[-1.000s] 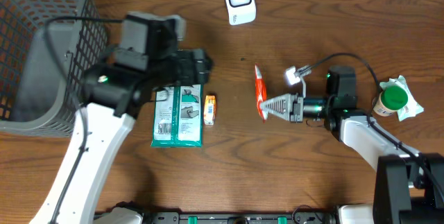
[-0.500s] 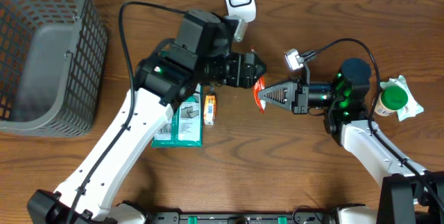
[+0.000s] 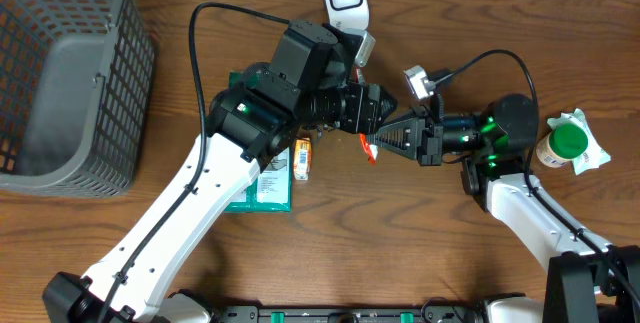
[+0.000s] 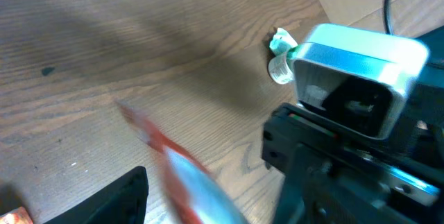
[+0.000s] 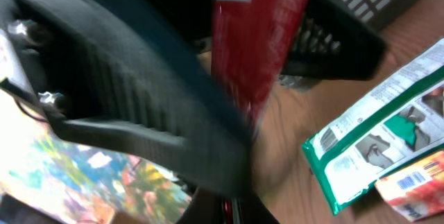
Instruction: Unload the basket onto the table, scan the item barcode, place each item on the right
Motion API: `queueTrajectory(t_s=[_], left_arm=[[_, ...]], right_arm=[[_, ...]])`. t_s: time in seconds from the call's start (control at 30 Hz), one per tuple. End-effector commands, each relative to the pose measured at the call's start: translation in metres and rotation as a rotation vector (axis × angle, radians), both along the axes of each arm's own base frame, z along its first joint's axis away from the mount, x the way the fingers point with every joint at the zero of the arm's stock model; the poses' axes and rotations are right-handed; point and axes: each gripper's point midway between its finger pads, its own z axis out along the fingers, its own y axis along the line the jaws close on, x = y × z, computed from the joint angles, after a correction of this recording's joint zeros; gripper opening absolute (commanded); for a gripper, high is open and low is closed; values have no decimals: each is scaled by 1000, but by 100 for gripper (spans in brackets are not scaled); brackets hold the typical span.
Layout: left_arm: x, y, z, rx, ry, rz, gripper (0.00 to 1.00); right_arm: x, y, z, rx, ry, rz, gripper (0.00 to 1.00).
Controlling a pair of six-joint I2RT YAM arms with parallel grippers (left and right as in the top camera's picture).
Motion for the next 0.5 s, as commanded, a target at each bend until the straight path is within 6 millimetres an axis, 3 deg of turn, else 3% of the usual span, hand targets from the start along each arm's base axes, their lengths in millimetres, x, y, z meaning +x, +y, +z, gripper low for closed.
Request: queueTrajectory(t_s=[0.0, 0.13, 0.3, 0.37, 0.43, 0.47], left_arm=[[5, 2, 6, 8, -38, 9, 61], [5, 2, 6, 7, -39, 9, 45], [6, 1, 8, 1, -48, 9, 15], [6, 1, 9, -1, -49, 9, 9], [6, 1, 9, 0, -49, 9, 7], [6, 1, 9, 0, -49, 9, 8]], right_arm=[[-6, 3, 9, 0, 50, 23, 1], [-7, 3, 8, -3, 55, 30, 1], [-8, 3, 7, -6, 55, 36, 1], [-8, 3, 7, -5, 47, 35, 3], [-7, 3, 7, -3, 32, 32, 14], [-7, 3, 7, -2, 20, 32, 27]])
